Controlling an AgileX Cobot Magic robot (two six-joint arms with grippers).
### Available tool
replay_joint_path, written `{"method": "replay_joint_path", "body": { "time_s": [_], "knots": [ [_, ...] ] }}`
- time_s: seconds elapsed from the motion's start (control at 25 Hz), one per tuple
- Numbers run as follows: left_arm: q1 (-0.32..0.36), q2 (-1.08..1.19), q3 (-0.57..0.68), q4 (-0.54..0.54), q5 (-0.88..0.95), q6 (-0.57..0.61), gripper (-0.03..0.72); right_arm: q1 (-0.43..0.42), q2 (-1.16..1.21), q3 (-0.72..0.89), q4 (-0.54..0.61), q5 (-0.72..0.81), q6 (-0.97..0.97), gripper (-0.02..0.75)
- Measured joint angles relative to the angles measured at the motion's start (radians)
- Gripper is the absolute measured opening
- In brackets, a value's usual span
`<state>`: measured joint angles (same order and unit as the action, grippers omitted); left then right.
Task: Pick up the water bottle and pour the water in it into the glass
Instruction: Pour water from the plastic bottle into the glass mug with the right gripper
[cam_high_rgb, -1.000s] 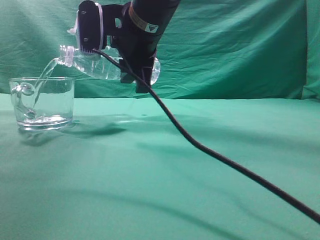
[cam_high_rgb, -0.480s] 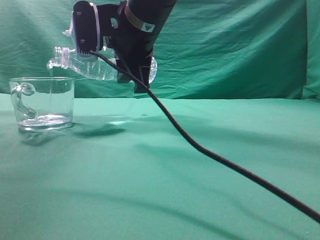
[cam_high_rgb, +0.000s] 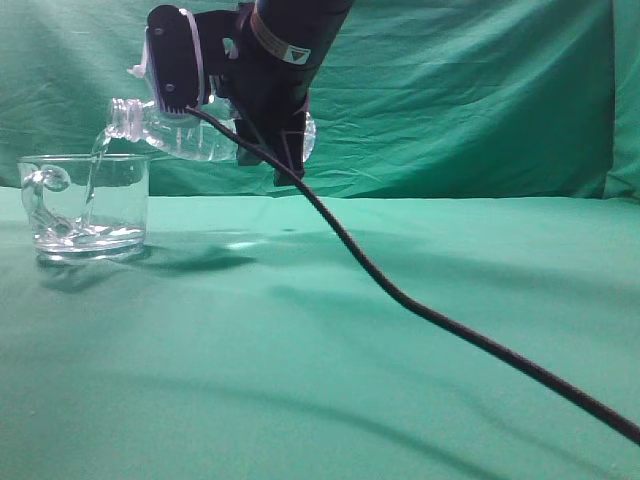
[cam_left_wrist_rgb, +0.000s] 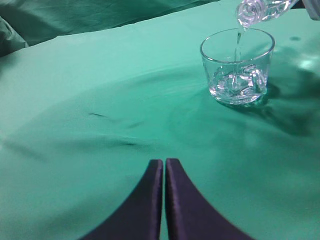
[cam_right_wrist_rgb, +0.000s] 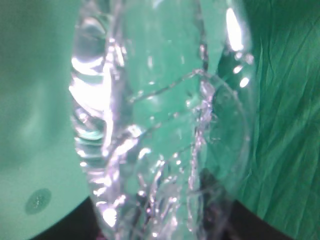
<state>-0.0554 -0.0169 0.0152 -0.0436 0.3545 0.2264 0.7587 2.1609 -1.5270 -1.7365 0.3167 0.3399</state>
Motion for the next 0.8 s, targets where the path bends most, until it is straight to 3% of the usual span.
{"method": "replay_joint_path", "body": {
  "time_s": [0.8],
  "knots": [
    [0.0,0.0,0.0,0.0,0.0,0.0,0.0,0.0,0.0,0.0,0.0,0.022,-0.004,0.313]
  ]
}}
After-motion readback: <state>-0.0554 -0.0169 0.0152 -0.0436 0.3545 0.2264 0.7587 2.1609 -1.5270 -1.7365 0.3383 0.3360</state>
